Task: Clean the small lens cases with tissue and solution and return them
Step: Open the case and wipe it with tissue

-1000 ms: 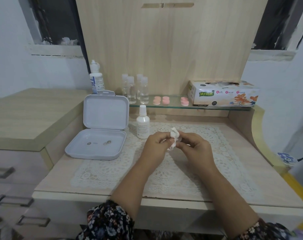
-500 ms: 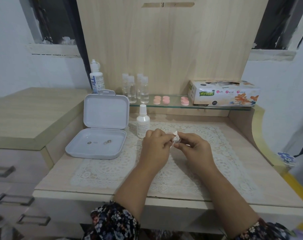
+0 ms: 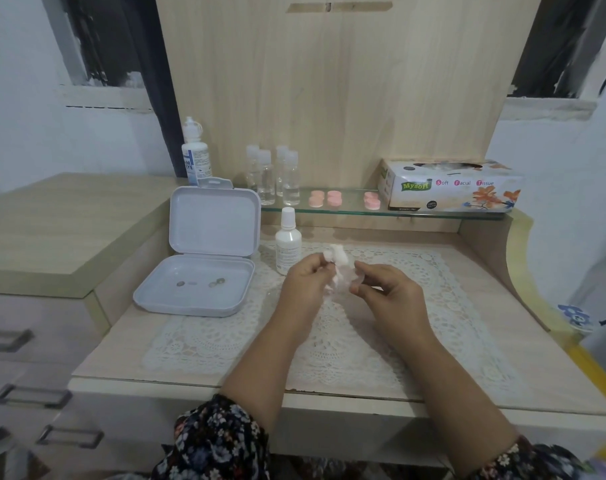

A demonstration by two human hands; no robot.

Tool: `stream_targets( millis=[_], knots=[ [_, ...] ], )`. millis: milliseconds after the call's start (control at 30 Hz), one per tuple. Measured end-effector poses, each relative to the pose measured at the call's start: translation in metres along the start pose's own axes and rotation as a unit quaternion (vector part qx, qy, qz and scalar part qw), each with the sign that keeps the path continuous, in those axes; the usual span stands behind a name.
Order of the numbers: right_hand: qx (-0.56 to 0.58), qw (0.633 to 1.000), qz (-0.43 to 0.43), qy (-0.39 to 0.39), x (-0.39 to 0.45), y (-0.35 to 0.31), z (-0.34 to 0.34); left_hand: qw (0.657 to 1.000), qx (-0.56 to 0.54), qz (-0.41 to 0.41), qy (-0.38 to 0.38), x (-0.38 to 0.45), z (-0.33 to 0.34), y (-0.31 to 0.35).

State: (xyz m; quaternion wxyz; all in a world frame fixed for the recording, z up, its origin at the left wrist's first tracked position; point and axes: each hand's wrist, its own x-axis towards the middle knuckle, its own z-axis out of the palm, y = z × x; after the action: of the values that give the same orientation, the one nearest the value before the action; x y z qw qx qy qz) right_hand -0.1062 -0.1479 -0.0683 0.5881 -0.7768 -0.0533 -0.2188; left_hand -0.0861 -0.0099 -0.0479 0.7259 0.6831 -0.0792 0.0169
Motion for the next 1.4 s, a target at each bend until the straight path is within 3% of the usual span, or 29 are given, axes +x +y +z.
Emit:
stream_targets(
  millis=[100,167,300,433,567,667,733,833,967,1100,1167,1400],
  knots=[
    [0.015,1.0,0.019,0.007,0.001,0.0,0.0,0.993,0.007,0.074,0.087,0.004,-0.002,-0.003],
    [0.034,0.999,0.032,0.002,0.001,0.0,0.001,0.983,0.089,0.139,0.085,0.007,-0.001,-0.009],
    [0.047,0.998,0.034,-0.001,0.001,0.003,-0.001,0.91,0.325,0.25,0.065,0.011,0.004,-0.026],
    [0.038,0.999,0.036,0.008,0.0,0.002,-0.002,0.872,0.374,0.306,0.082,0.011,0.003,-0.031],
    [0.004,1.0,0.016,0.019,0.0,0.002,0.0,0.88,0.378,0.283,0.06,0.009,0.003,-0.027],
    [-0.012,1.0,0.008,0.018,0.0,0.002,0.0,0.939,0.279,0.191,0.054,0.009,0.006,-0.018],
    [0.008,0.999,0.02,0.034,0.001,0.001,0.0,0.962,0.207,0.15,0.094,0.011,0.004,-0.015],
    [0.054,0.997,0.037,0.039,0.001,-0.002,-0.001,0.955,0.229,0.15,0.117,0.011,0.001,-0.016],
    [0.105,0.992,0.047,0.044,0.001,-0.001,-0.002,0.933,0.328,0.145,0.04,0.011,0.005,-0.024],
    [0.111,0.992,0.045,0.032,0.002,-0.003,-0.003,0.983,0.163,0.082,0.004,0.008,0.002,-0.016],
    [0.111,0.993,0.043,0.019,0.001,-0.004,-0.002,0.991,0.123,0.05,0.014,0.006,-0.001,-0.013],
    [0.082,0.996,0.024,0.011,-0.003,-0.006,-0.002,0.977,0.198,0.046,0.07,0.008,0.001,-0.019]
  ],
)
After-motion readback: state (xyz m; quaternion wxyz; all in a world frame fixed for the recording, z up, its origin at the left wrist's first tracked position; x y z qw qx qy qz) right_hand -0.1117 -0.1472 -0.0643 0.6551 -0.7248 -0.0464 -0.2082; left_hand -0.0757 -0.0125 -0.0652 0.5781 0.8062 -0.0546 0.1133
